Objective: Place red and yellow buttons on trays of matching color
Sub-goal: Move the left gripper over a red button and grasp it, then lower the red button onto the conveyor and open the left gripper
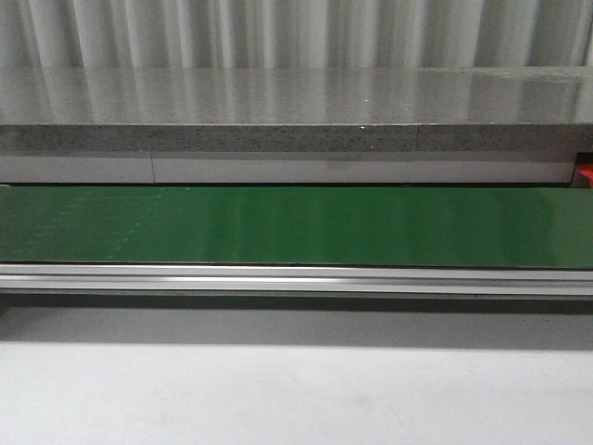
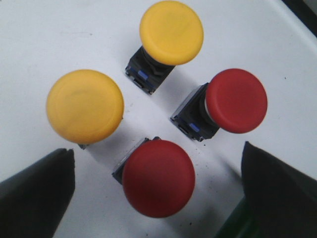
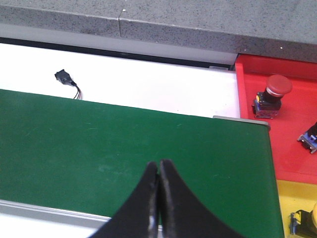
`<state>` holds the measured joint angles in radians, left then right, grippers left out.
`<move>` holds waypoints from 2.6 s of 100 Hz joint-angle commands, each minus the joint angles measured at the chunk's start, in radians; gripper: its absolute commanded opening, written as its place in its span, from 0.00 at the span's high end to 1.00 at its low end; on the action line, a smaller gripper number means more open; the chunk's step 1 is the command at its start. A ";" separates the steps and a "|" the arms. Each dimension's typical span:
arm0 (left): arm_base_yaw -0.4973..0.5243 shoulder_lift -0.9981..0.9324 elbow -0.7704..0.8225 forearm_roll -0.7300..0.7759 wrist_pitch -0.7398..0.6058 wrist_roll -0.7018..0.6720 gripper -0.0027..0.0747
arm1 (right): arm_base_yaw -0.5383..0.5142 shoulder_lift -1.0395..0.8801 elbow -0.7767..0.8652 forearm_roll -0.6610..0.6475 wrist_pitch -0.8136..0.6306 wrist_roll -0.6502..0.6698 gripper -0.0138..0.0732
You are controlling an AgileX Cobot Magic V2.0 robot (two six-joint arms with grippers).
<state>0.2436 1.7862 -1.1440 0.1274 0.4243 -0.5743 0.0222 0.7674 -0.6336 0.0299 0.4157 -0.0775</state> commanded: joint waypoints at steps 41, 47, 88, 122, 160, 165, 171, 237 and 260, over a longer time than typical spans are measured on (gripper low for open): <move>0.002 0.034 -0.031 -0.004 -0.066 -0.009 0.13 | 0.002 -0.010 -0.033 -0.005 -0.068 -0.009 0.92; 0.002 0.034 -0.031 -0.004 -0.071 -0.009 0.16 | 0.002 -0.010 -0.033 -0.005 -0.068 -0.009 0.92; -0.004 0.021 -0.031 -0.004 -0.056 -0.009 0.95 | 0.002 -0.010 -0.033 -0.005 -0.068 -0.009 0.92; -0.079 -0.171 -0.031 0.000 0.004 0.120 0.99 | 0.002 -0.010 -0.033 -0.005 -0.068 -0.009 0.92; -0.231 -0.380 -0.015 0.087 0.129 0.292 0.99 | 0.002 -0.010 -0.033 -0.005 -0.068 -0.009 0.92; -0.242 -0.382 0.000 0.092 0.129 0.292 0.99 | 0.002 -0.010 -0.033 -0.005 -0.068 -0.009 0.92; -0.250 -0.382 0.025 0.092 0.124 0.292 0.99 | 0.002 -0.010 -0.033 -0.005 -0.068 -0.009 0.92; -0.254 -0.293 0.131 0.086 -0.032 0.290 0.99 | 0.002 -0.010 -0.033 -0.005 -0.068 -0.009 0.92; -0.254 -0.259 0.131 0.078 -0.030 0.290 0.99 | 0.002 -0.010 -0.033 -0.005 -0.068 -0.009 0.92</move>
<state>-0.0017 1.5504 -0.9867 0.2078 0.4432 -0.2815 0.0222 0.7674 -0.6336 0.0283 0.4157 -0.0775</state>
